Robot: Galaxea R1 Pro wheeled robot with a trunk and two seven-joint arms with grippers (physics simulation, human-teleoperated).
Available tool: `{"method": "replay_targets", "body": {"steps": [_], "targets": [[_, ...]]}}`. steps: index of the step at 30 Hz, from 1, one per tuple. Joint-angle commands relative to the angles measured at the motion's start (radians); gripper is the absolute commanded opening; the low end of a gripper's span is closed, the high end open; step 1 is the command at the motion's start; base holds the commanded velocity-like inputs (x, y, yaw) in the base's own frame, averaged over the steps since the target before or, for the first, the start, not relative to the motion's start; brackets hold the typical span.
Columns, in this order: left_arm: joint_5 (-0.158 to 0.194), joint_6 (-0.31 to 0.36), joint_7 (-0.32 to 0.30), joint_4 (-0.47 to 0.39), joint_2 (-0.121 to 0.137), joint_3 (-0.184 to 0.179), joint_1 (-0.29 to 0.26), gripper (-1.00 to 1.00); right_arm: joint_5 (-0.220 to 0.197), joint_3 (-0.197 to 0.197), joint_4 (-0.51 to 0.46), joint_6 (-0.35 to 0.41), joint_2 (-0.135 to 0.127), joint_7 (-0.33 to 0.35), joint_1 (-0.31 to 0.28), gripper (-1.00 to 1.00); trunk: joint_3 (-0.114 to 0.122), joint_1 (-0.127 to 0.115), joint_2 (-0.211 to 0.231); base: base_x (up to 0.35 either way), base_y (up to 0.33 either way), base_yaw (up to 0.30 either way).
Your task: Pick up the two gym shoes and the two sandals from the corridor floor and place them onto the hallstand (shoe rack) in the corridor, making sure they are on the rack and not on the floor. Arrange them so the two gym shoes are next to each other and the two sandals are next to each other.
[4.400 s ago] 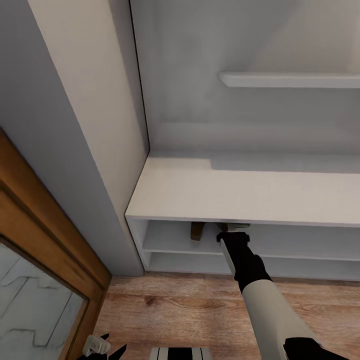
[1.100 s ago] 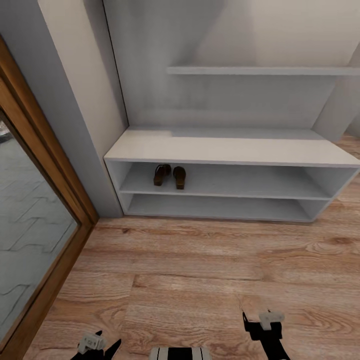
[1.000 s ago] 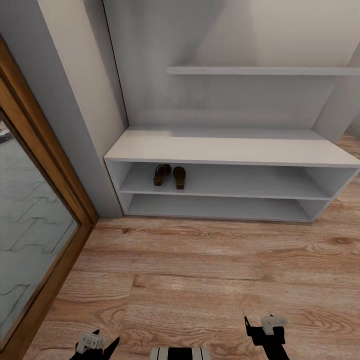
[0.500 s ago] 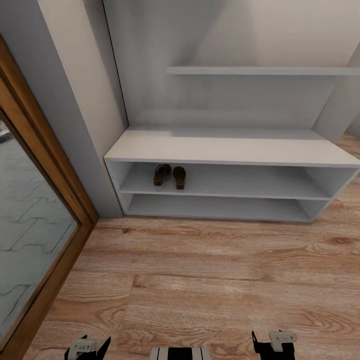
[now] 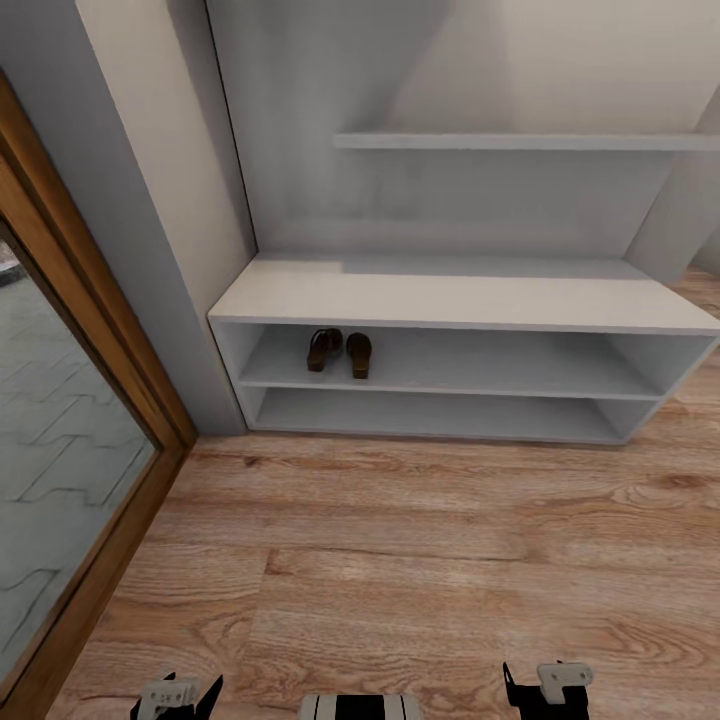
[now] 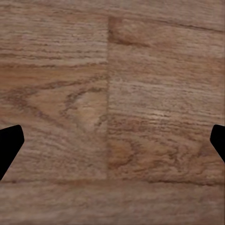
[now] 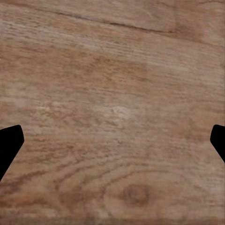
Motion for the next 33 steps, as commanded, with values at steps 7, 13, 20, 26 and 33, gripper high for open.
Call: {"method": "replay_targets", "body": {"steps": [7,13,20,26,33], "targets": [[0.007,0.001,-0.009,0.002,-0.006,0.004,-0.001,1.0,0.009,-0.005,0.001,-0.002,0.0,-0.005,0.0,1.0,0.002,0.0,0.0,0.0,0.0,-0.085],[0.006,0.001,-0.009,0.002,-0.008,0.004,-0.001,1.0,0.009,-0.005,0.001,-0.002,0.0,-0.006,0.0,1.0,0.006,0.0,0.0,0.0,0.0,-0.225],[0.005,0.001,-0.009,0.003,-0.01,0.004,-0.001,1.0,0.009,-0.006,0.001,-0.002,0.0,-0.007,0.0,1.0,0.008,0.0,0.0,0.0,0.0,-0.276],[0.006,0.001,0.006,0.005,-0.01,0.005,-0.001,1.0,0.009,-0.007,0.001,-0.003,0.0,-0.007,0.0,1.0,0.008,0.0,0.0,0.0,0.0,-0.294],[0.007,-0.001,0.057,0.017,-0.01,0.006,-0.001,1.0,0.008,-0.01,0.001,-0.003,0.0,-0.007,0.0,1.0,0.008,0.0,0.0,0.0,0.0,-0.298]]}}
